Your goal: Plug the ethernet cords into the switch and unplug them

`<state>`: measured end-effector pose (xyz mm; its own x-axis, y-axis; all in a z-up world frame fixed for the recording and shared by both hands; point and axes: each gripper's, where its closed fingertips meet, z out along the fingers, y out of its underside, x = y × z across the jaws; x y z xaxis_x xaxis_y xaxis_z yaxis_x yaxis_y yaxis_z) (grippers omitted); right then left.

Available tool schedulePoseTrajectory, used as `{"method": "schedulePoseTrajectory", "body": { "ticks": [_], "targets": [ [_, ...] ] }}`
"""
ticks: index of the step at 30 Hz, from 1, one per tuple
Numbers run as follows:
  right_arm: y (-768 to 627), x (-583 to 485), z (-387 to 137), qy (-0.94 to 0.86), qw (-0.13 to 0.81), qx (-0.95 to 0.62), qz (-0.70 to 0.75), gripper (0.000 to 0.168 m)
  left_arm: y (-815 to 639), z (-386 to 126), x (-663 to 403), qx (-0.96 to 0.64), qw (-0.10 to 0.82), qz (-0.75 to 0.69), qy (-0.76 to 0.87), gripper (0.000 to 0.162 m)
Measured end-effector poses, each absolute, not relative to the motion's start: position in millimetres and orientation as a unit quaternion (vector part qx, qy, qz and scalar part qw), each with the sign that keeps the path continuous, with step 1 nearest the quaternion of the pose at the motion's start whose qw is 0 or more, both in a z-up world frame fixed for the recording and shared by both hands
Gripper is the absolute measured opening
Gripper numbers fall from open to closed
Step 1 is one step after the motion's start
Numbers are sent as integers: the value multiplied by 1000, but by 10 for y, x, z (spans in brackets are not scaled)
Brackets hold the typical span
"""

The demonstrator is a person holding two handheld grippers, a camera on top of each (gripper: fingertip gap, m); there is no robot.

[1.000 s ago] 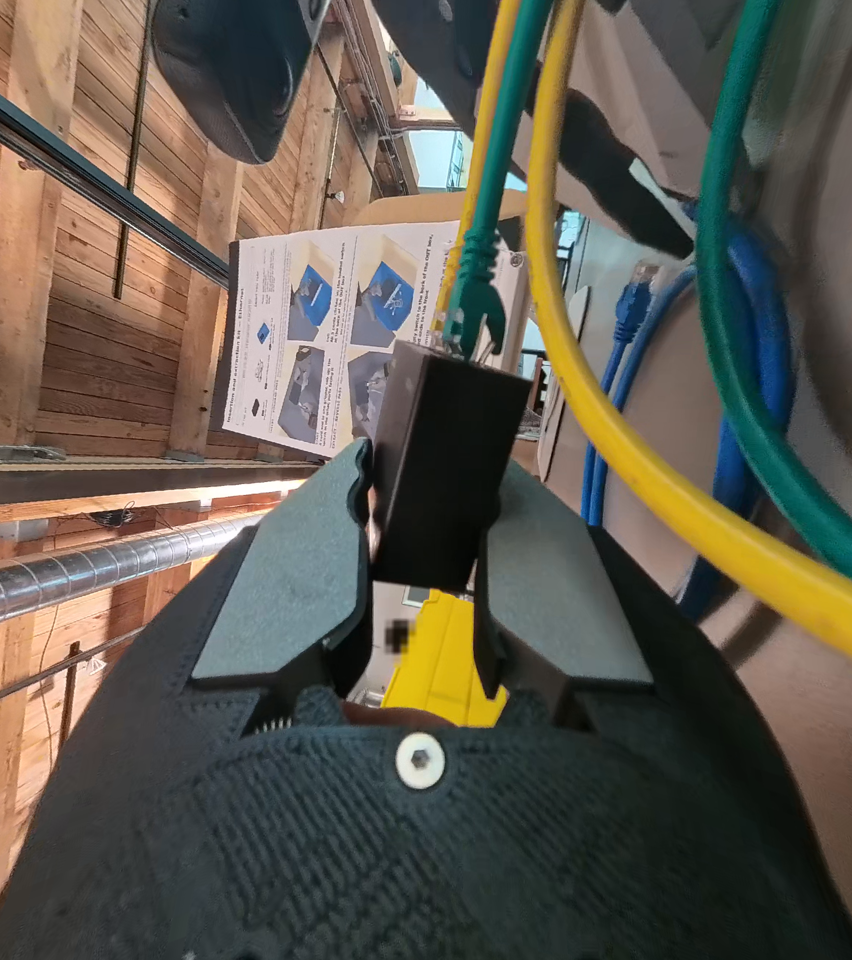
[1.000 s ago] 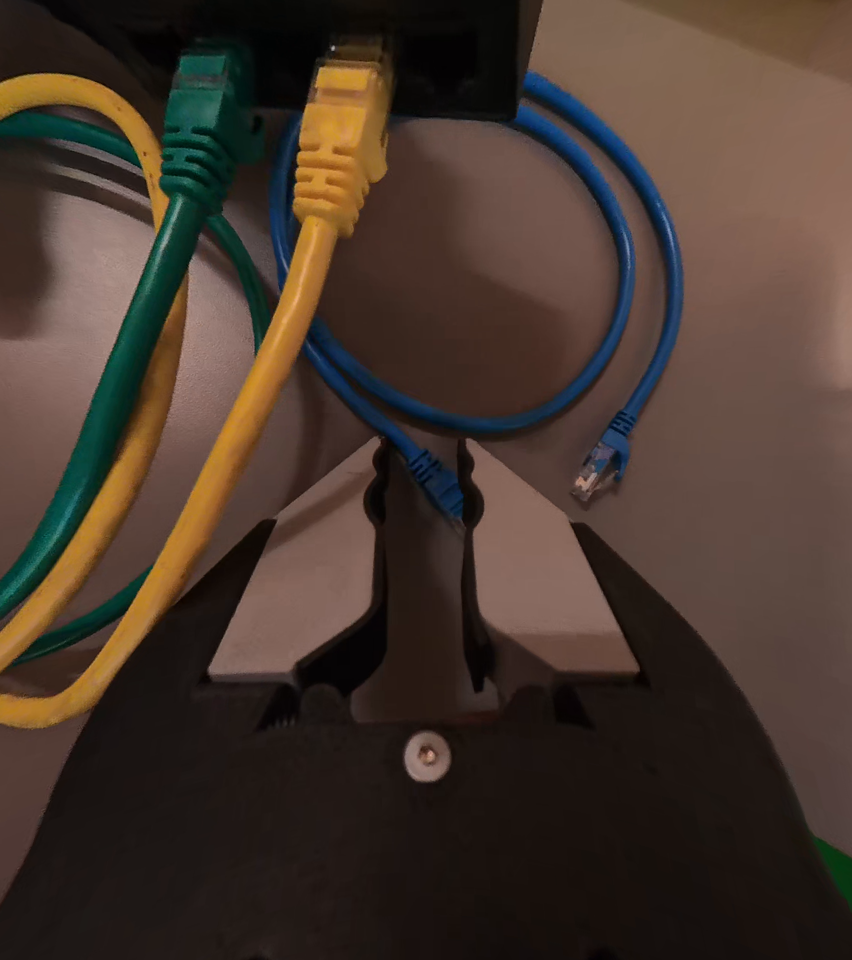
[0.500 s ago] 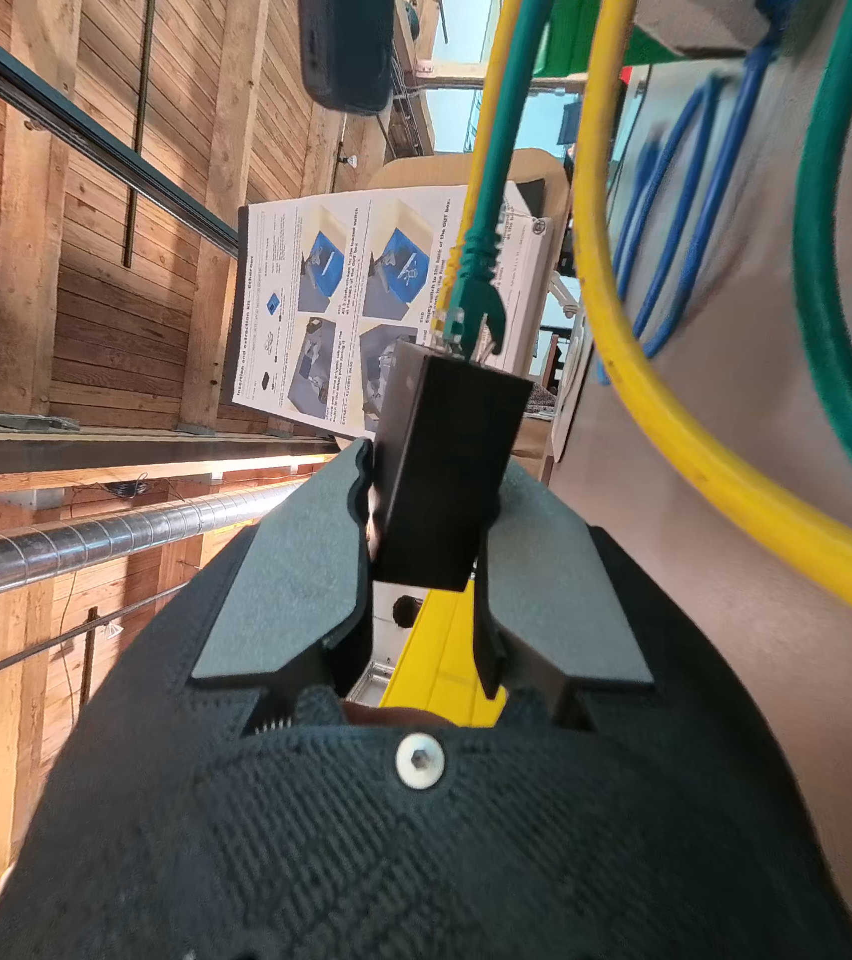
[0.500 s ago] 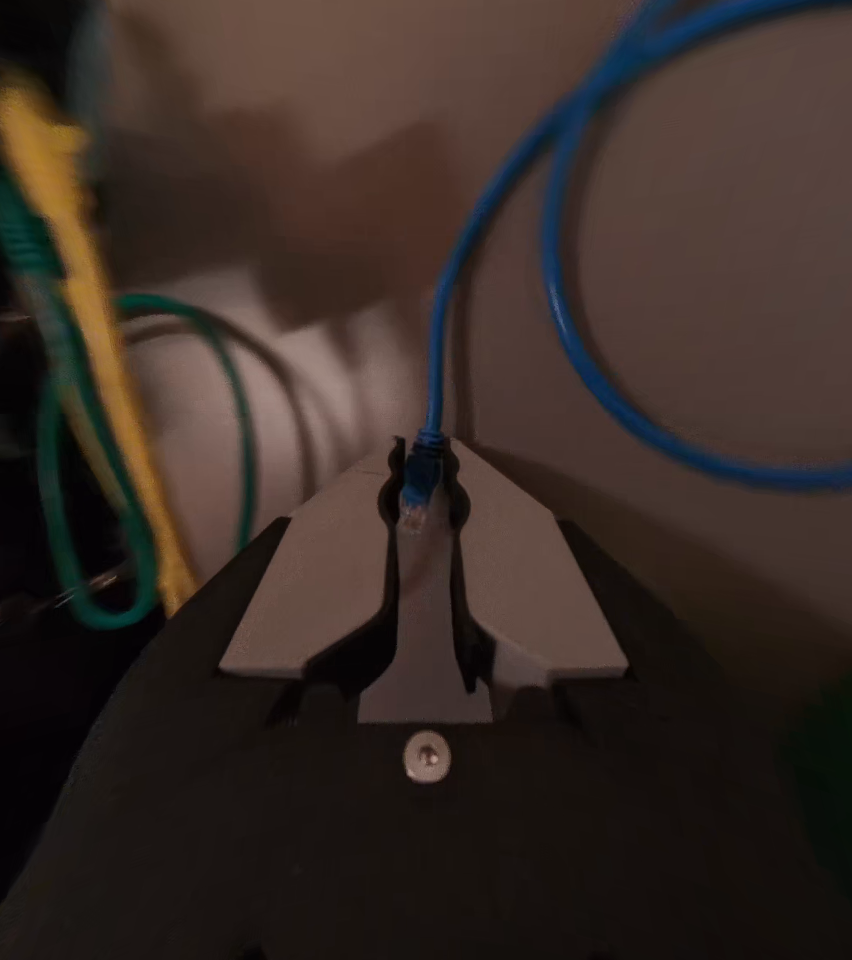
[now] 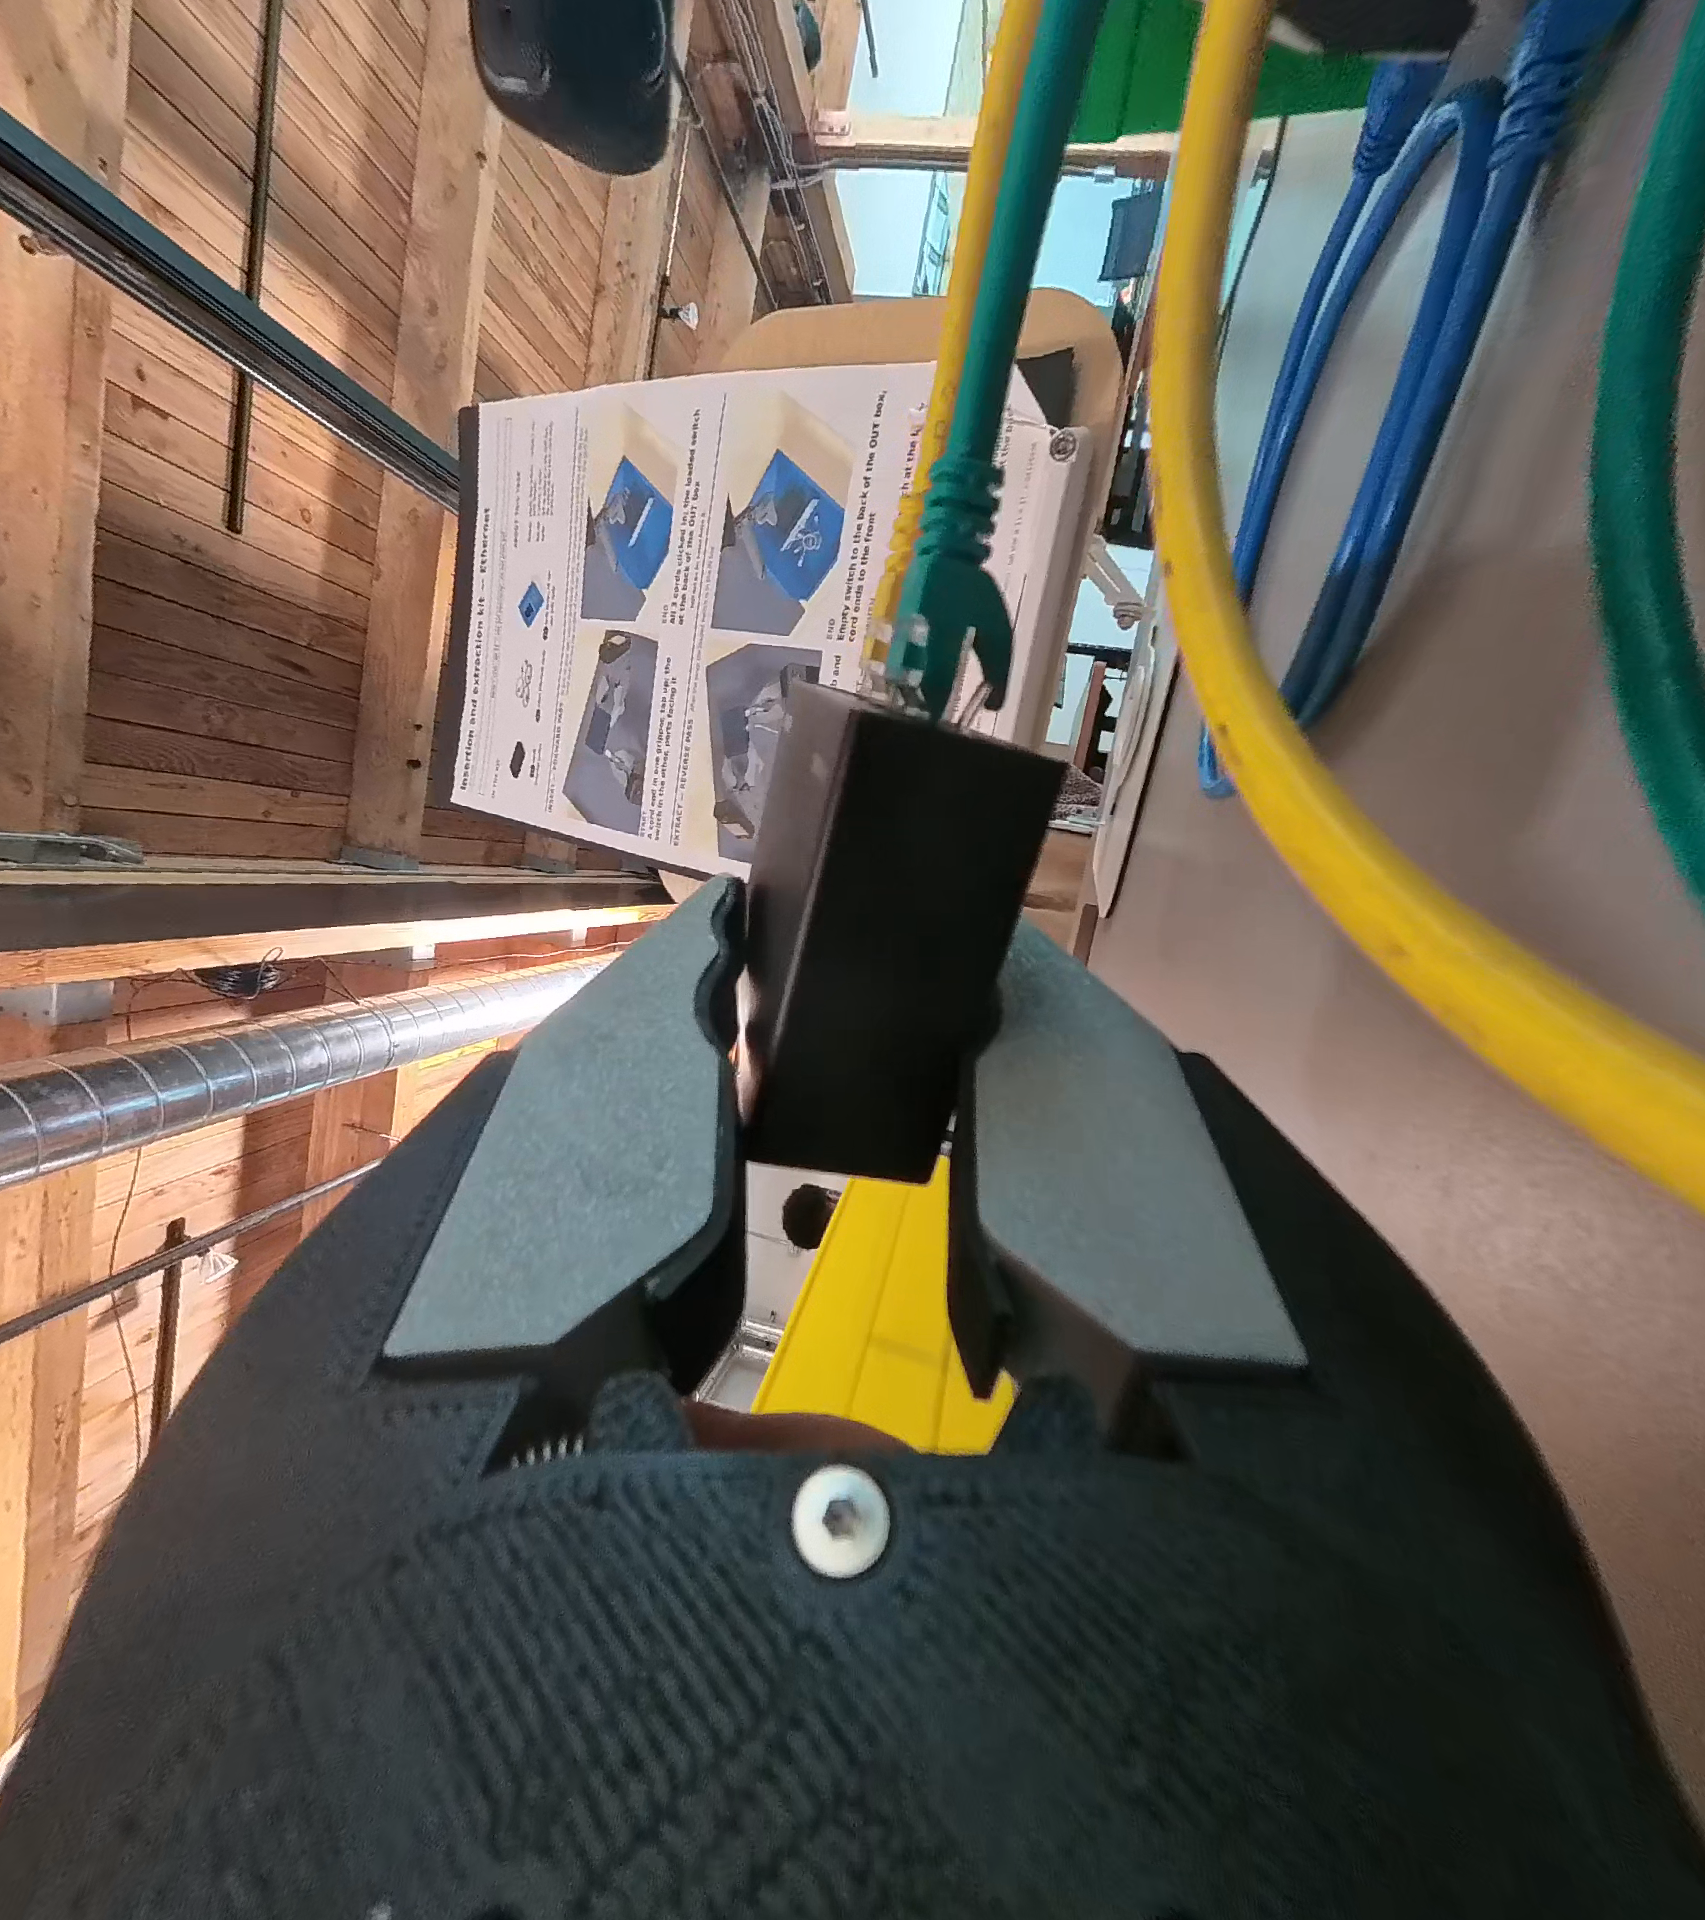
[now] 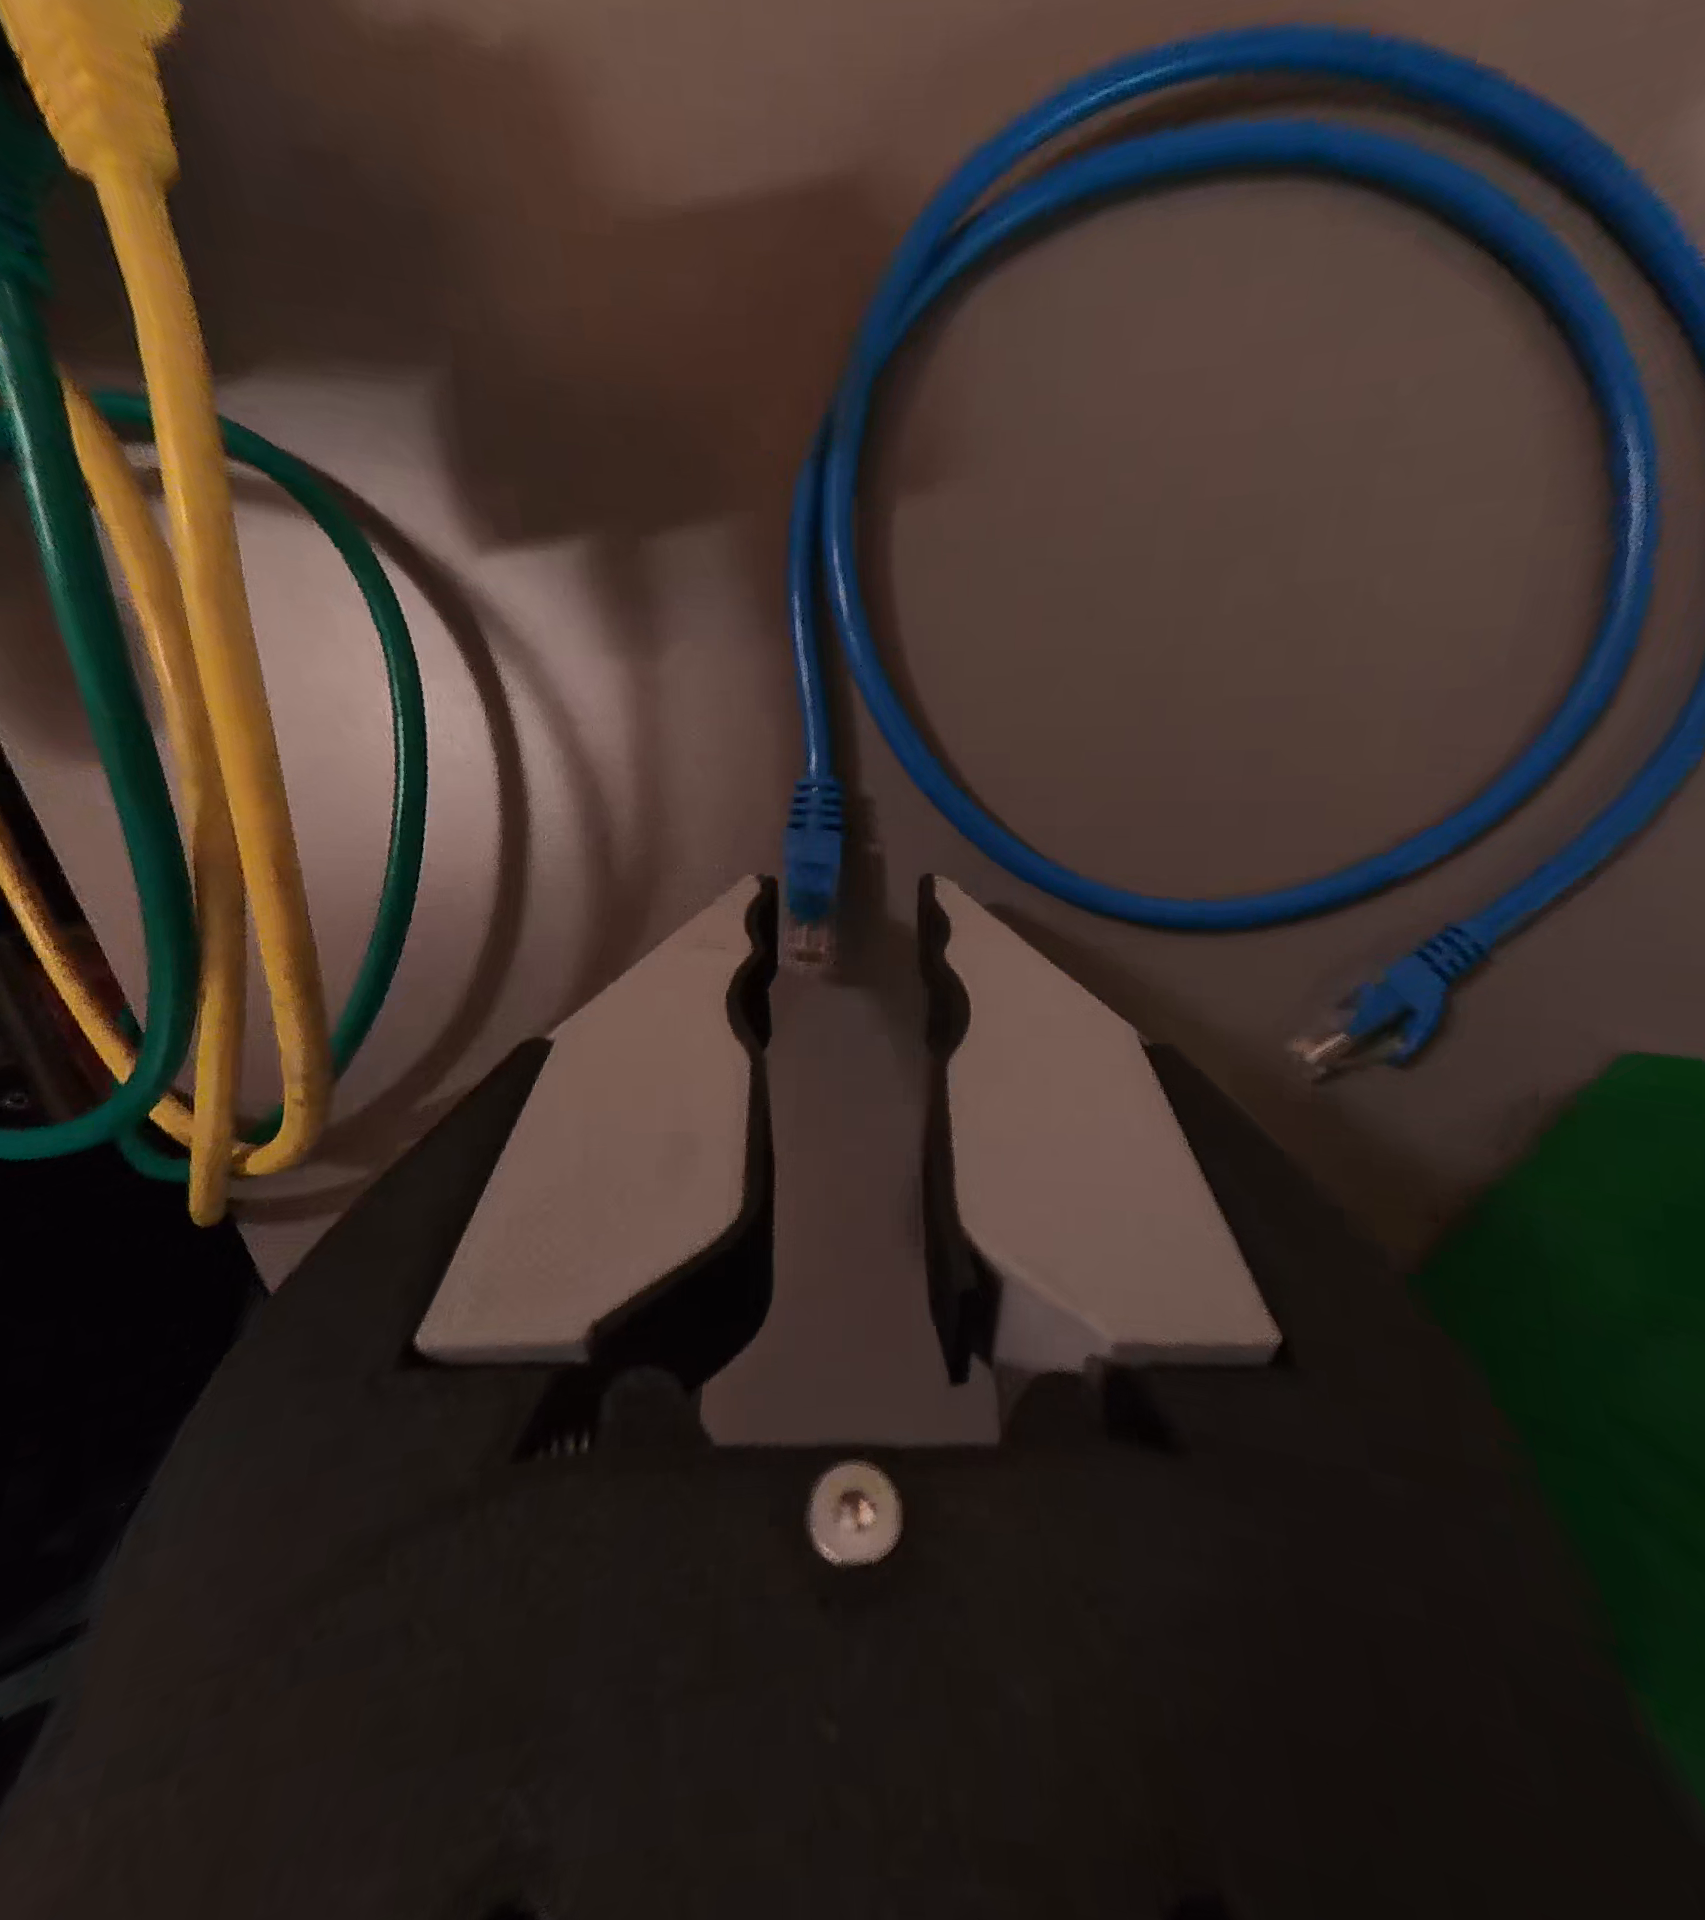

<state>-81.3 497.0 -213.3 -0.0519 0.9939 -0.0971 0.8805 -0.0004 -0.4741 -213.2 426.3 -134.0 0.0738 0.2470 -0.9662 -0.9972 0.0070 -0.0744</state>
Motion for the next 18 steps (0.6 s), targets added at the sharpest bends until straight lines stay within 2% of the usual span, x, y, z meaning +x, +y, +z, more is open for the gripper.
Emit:
{"method": "schedulePoseTrajectory", "body": {
  "ticks": [5, 7, 9, 13, 18],
  "targets": [
    [4871, -783, -2269, -707, 96, -671, 204, 23, 4264, -1348, -2133, -454, 575, 539, 415, 39],
    [4694, -834, -2260, -710, 65, -657, 245, 14, 4261, -1345, -2133, -454, 576, 539, 415, 39],
    [4532, -897, -2226, -713, 40, -640, 284, 15, 4261, -1349, -2135, -455, 575, 539, 415, 39],
    [4552, -1066, -2263, -696, 50, -651, 298, 20, 4256, -1347, -2135, -455, 575, 539, 415, 39],
    [4538, -1144, -2267, -686, 44, -652, 319, 12, 4252, -1357, -2136, -459, 576, 534, 416, 39]
  ]
}}
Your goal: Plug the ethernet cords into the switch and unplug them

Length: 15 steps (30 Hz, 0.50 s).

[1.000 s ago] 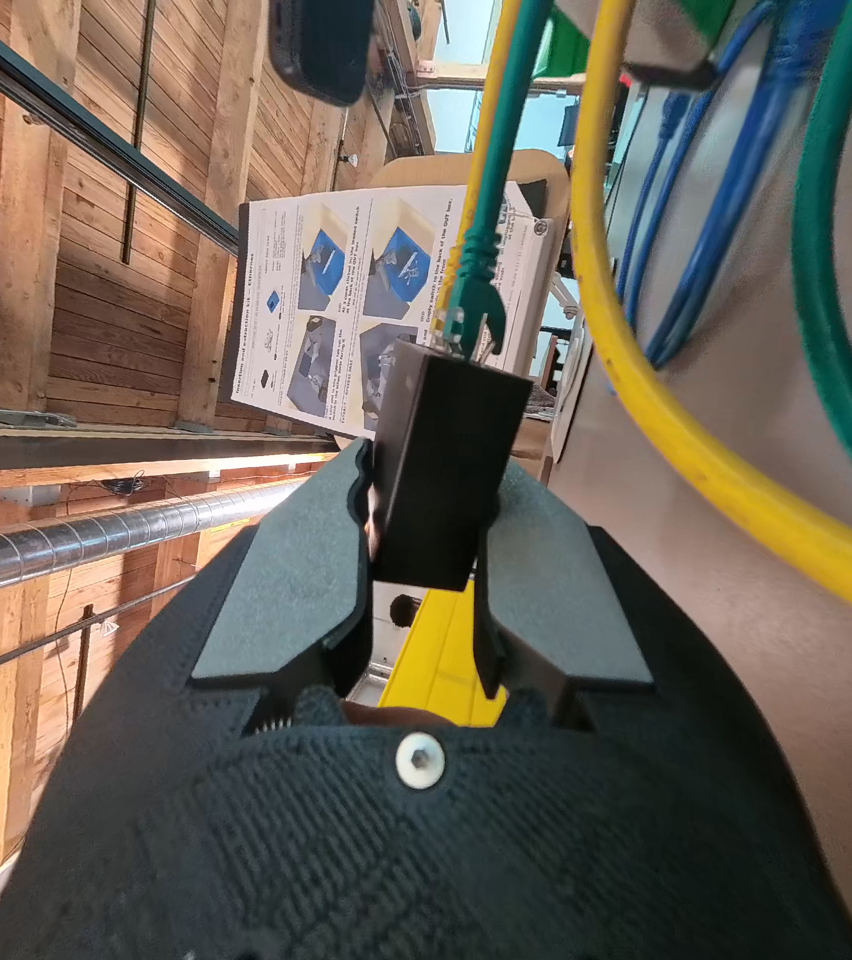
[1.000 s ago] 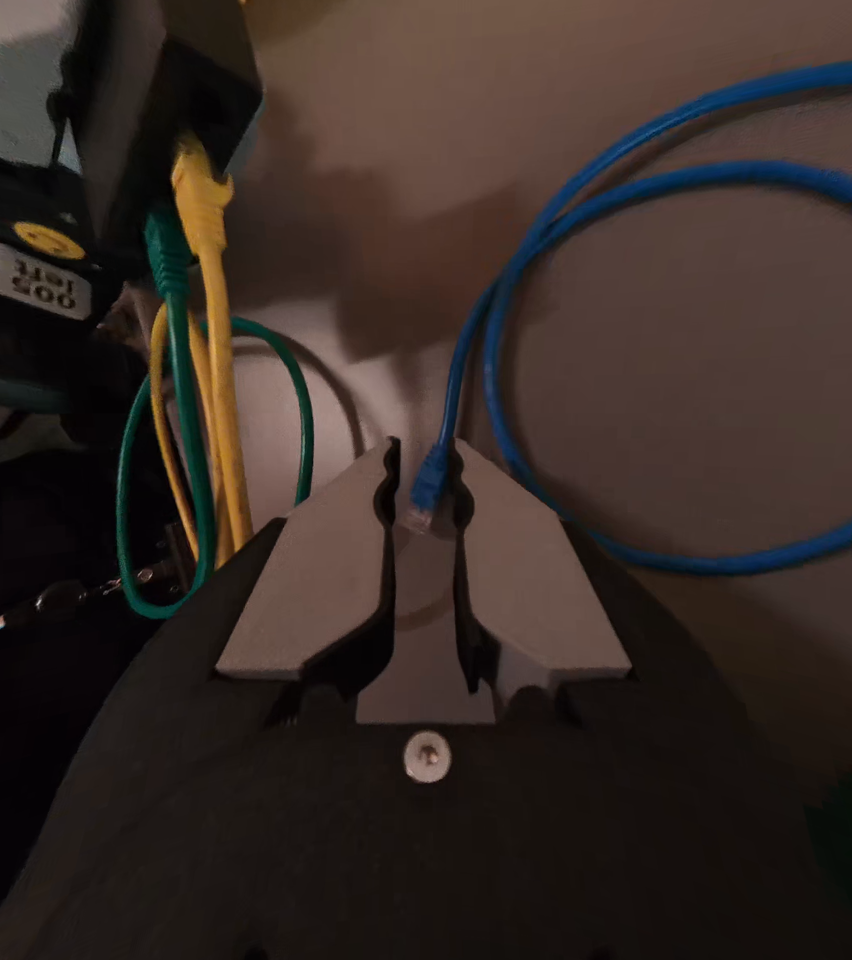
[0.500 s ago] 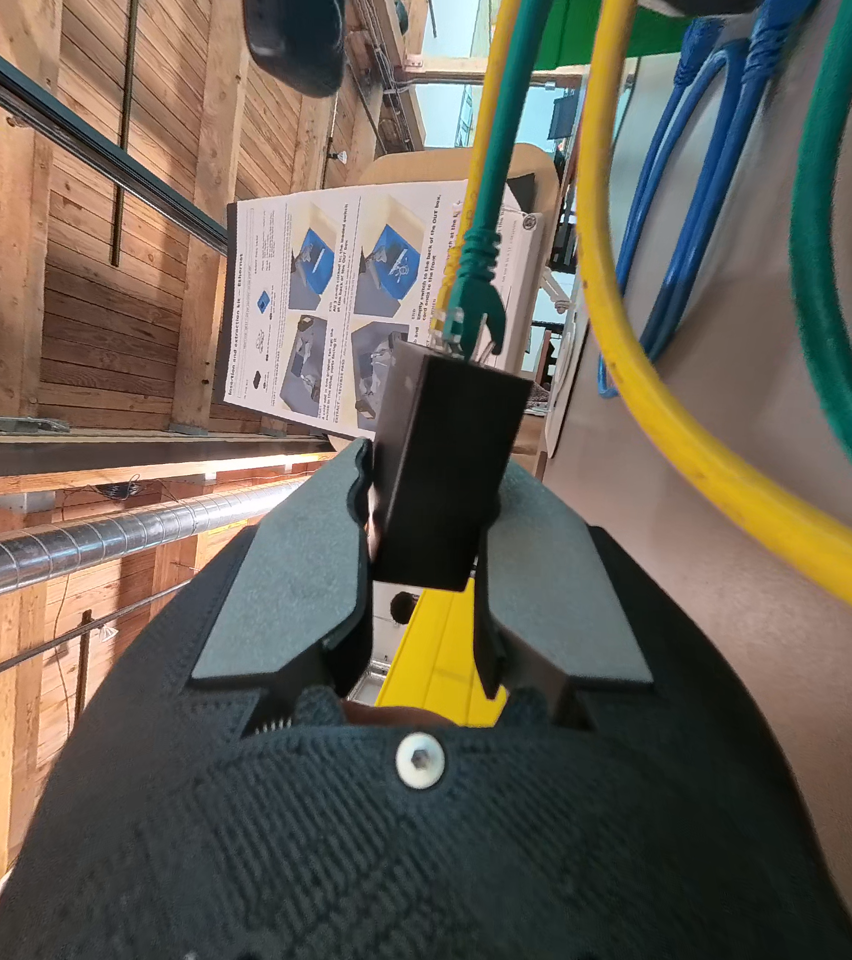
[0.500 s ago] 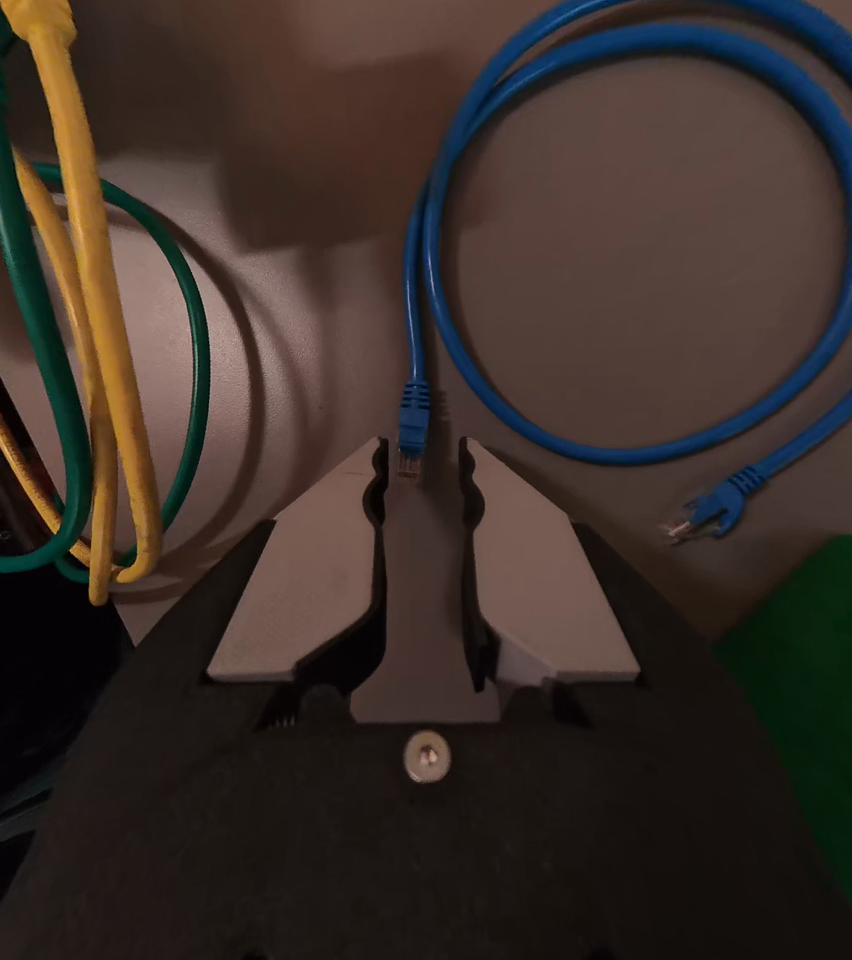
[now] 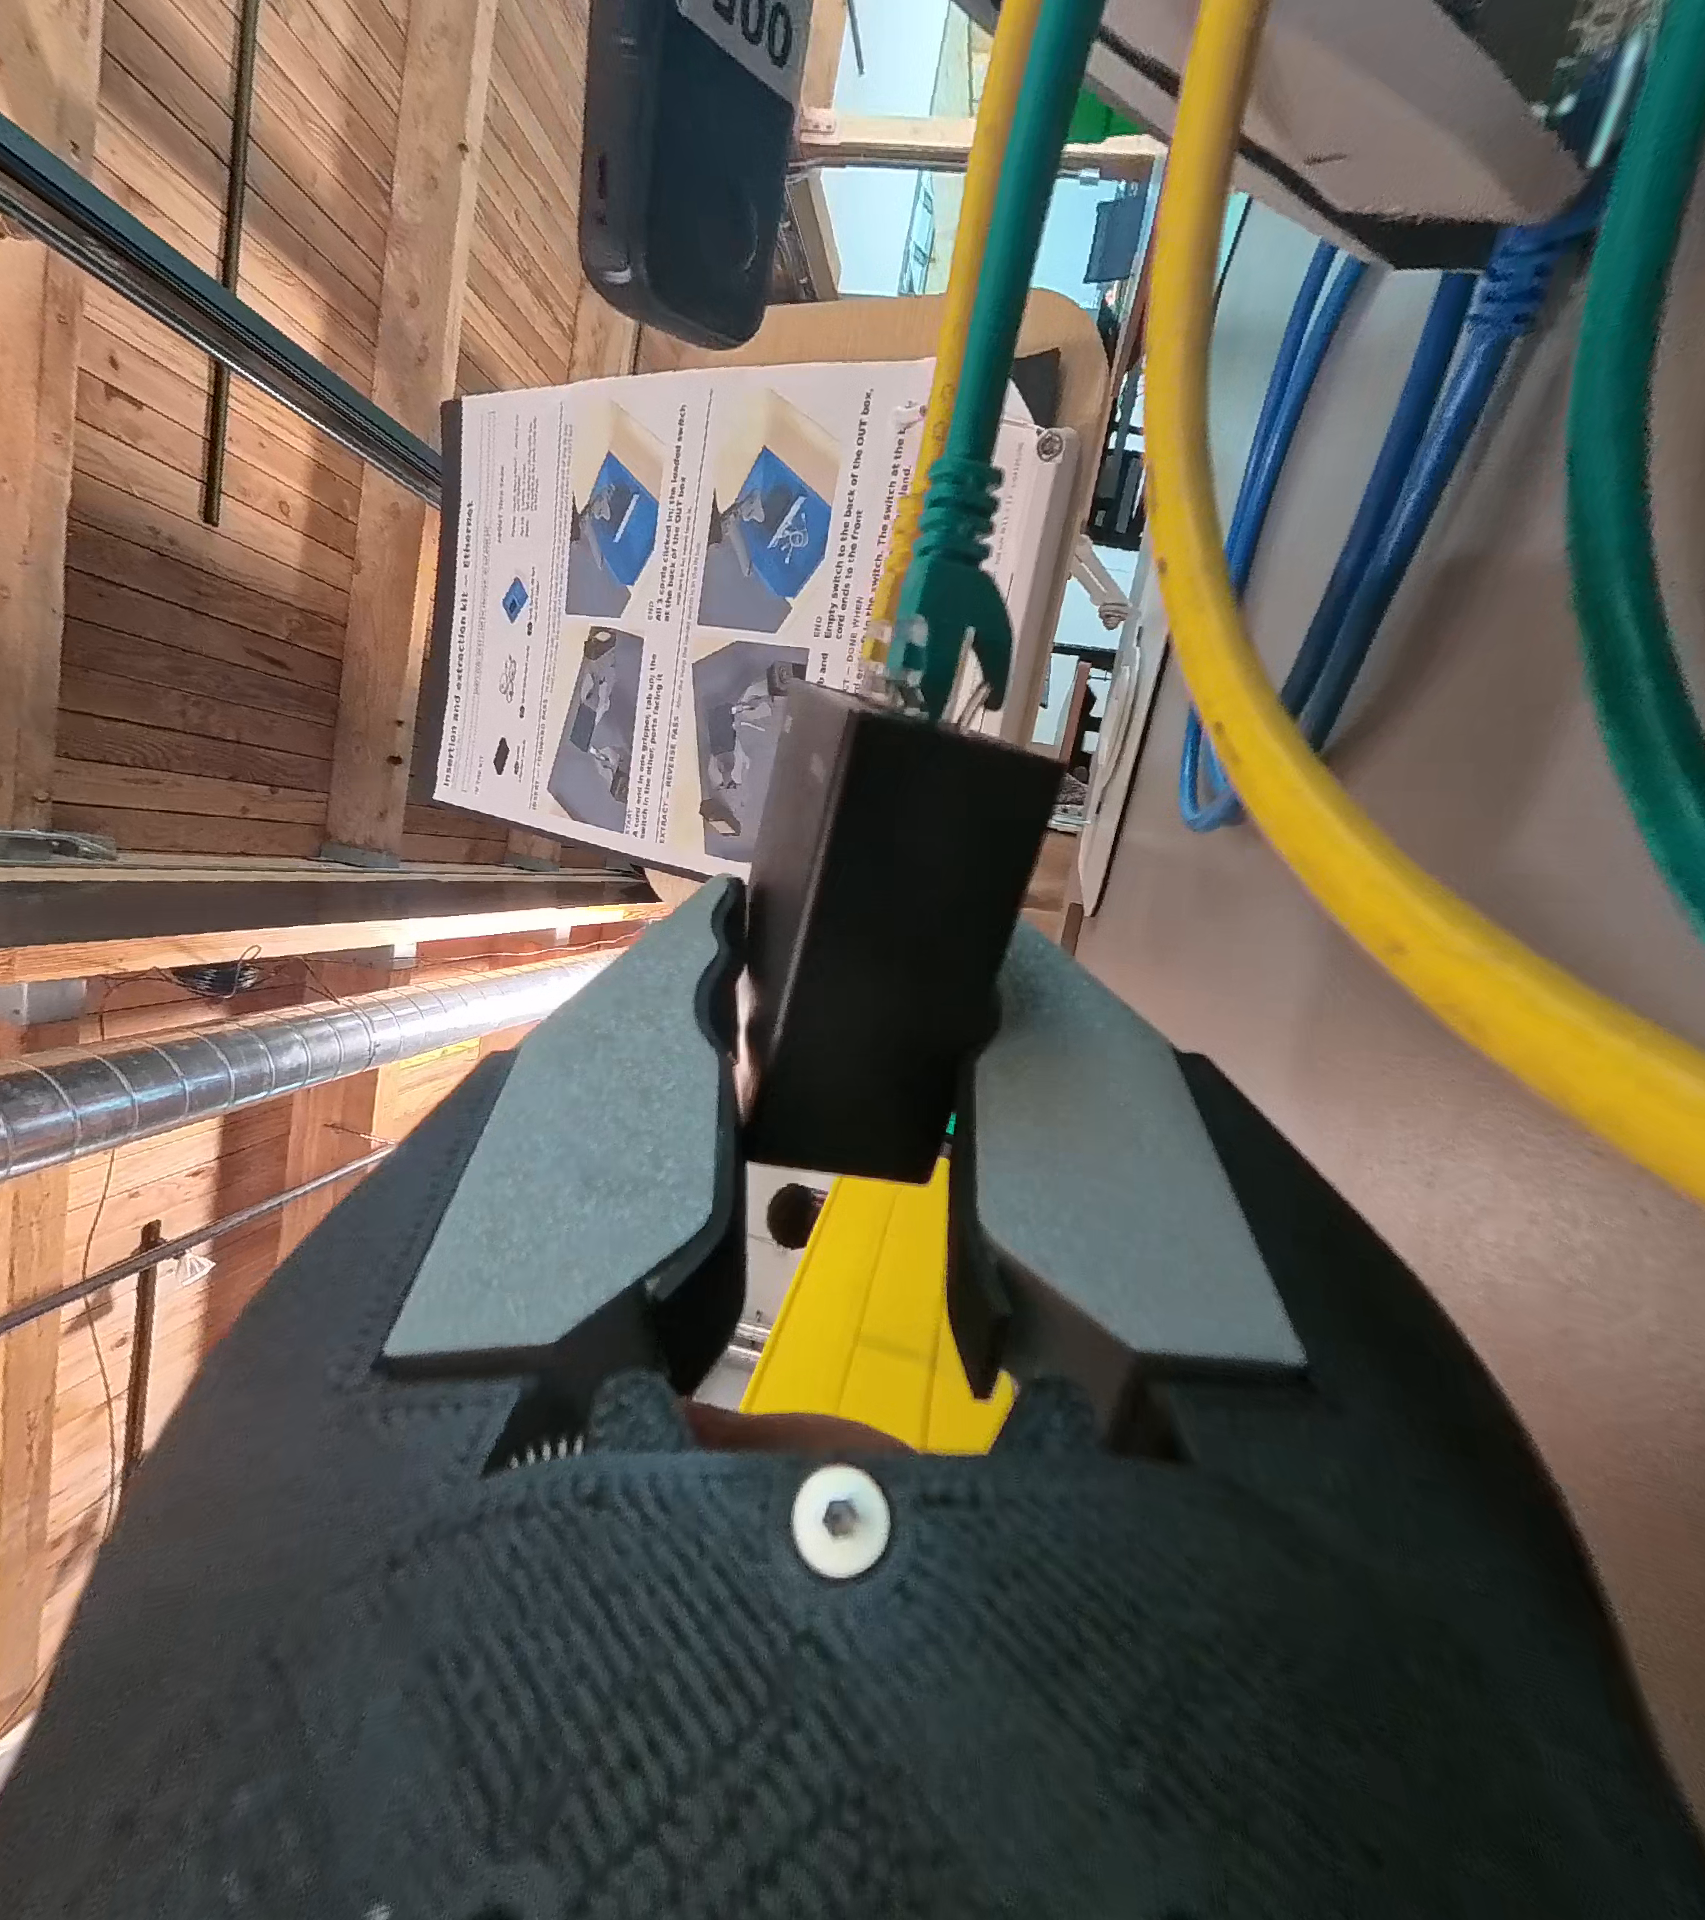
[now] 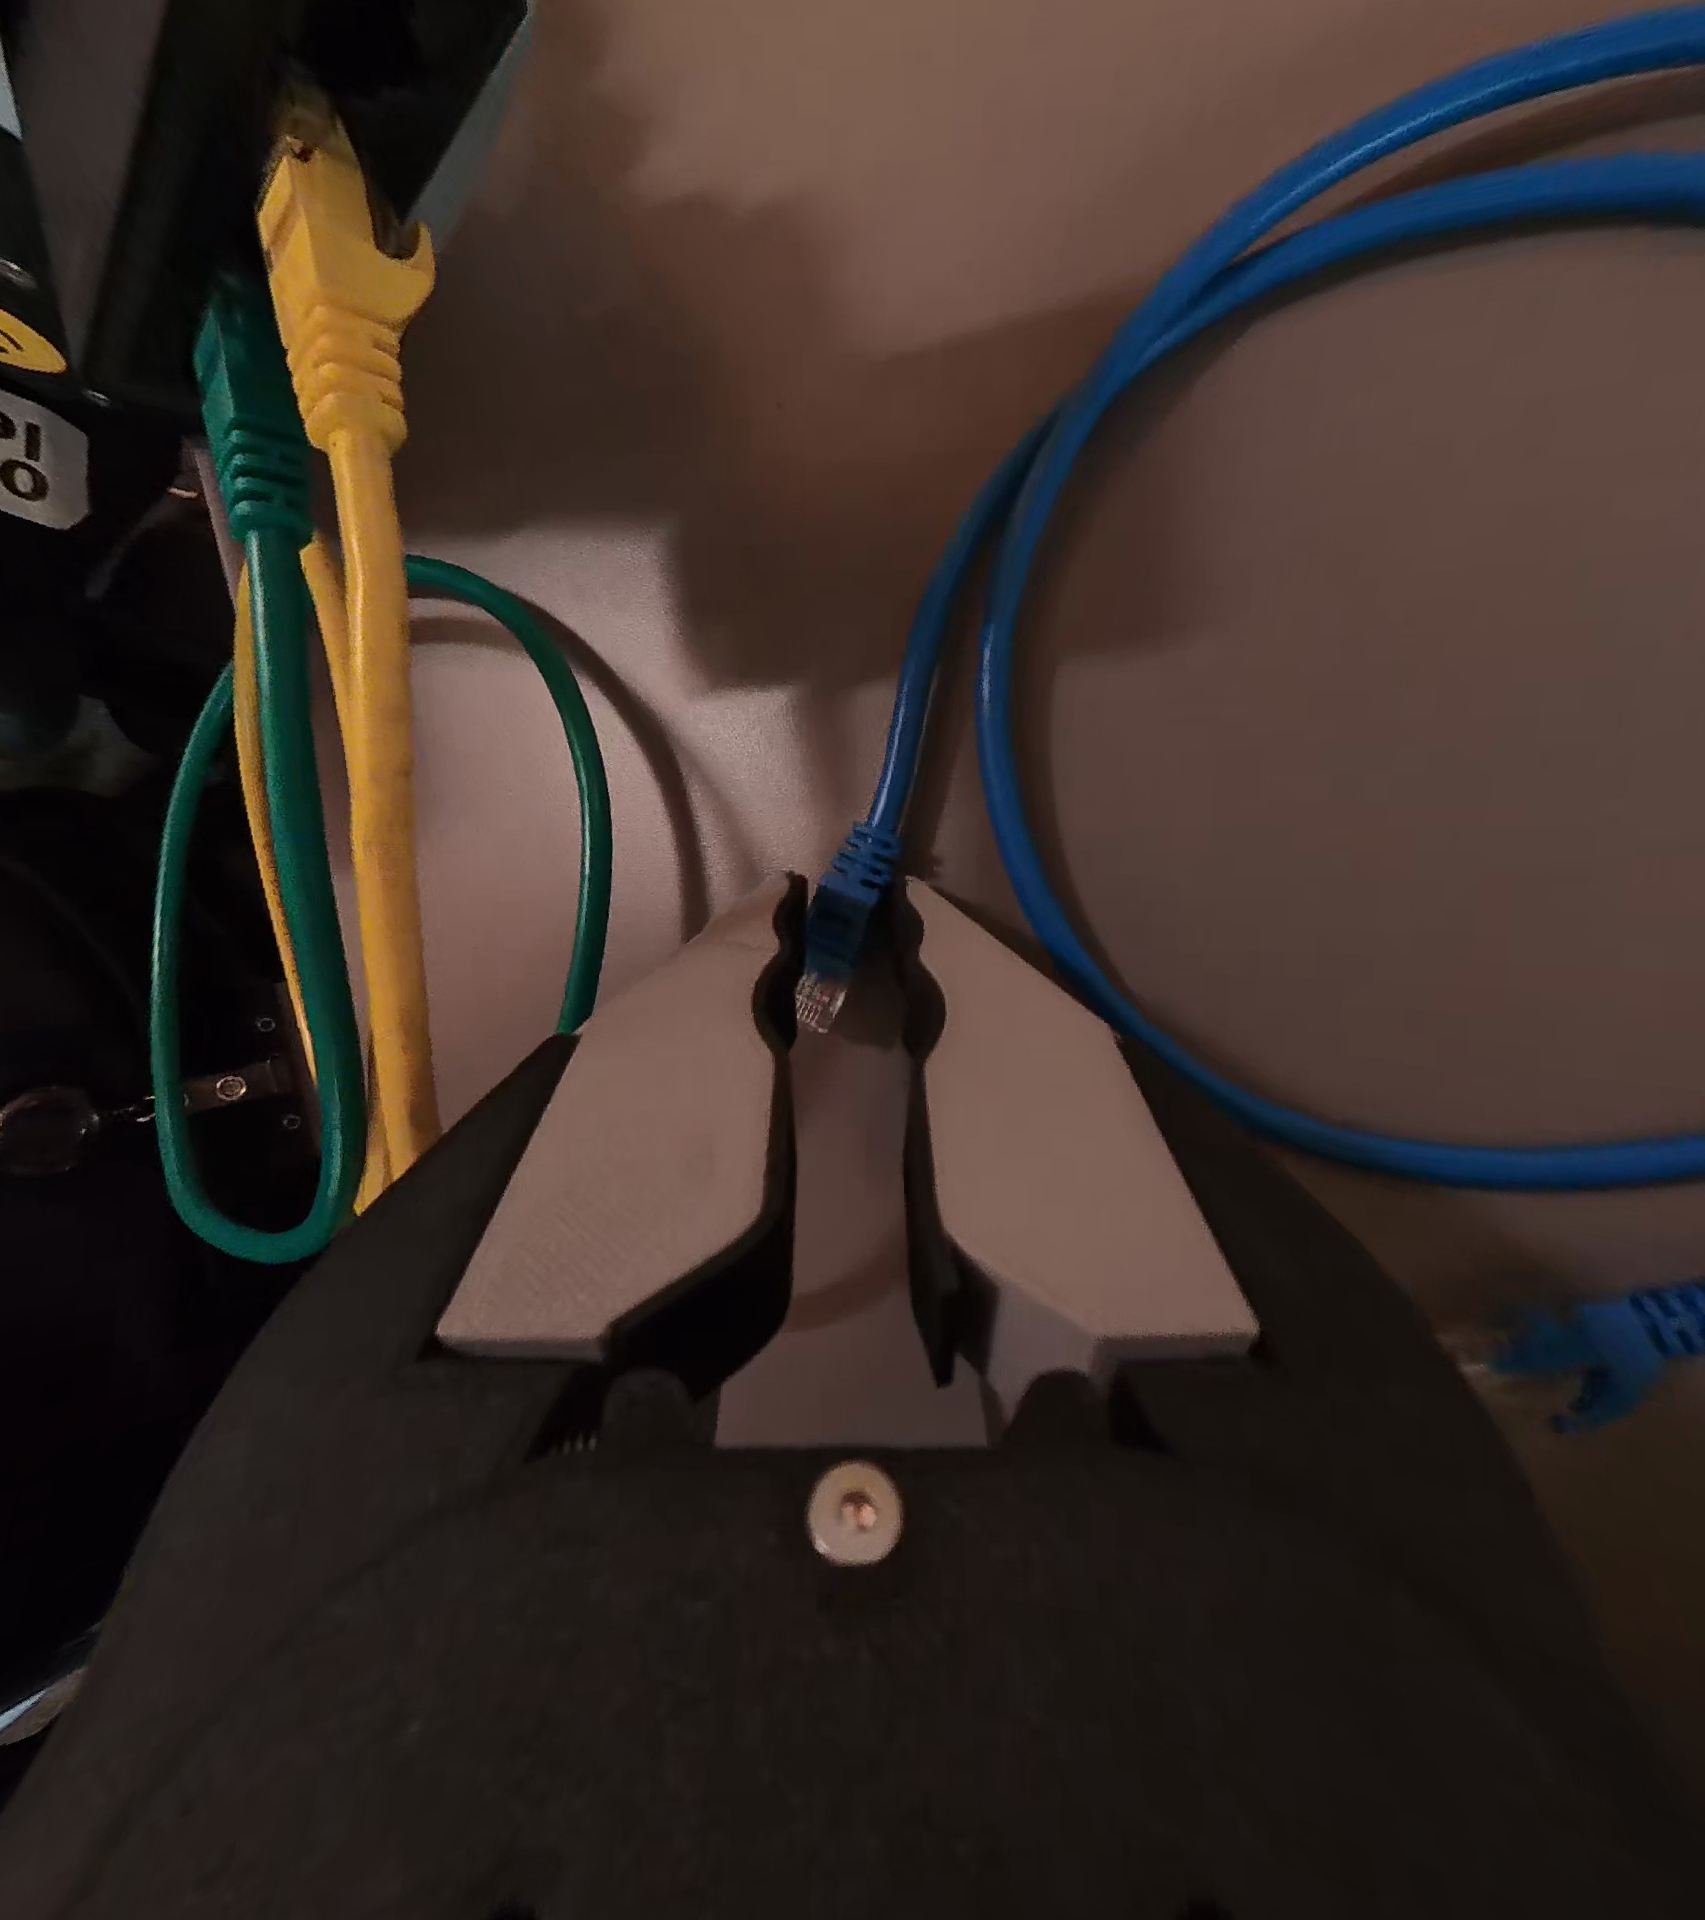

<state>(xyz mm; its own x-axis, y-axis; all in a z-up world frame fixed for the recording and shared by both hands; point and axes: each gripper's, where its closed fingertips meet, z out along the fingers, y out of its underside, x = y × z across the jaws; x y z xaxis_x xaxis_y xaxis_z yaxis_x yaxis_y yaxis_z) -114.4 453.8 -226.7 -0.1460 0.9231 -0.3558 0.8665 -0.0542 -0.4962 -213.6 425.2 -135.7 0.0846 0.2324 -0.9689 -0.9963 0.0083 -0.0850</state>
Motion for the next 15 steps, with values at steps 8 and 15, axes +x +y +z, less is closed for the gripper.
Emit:
{"method": "schedulePoseTrajectory", "body": {
  "ticks": [8, 15],
  "targets": [
    [4788, -1297, -1581, -628, 180, -640, 406, 10, 4319, -1773, -2058, -534, 545, 442, 472, 38],
    [4930, -1240, -917, -563, 284, -604, 486, 0, 4377, -1970, -2152, -608, 520, 387, 459, 39]
  ]
}}
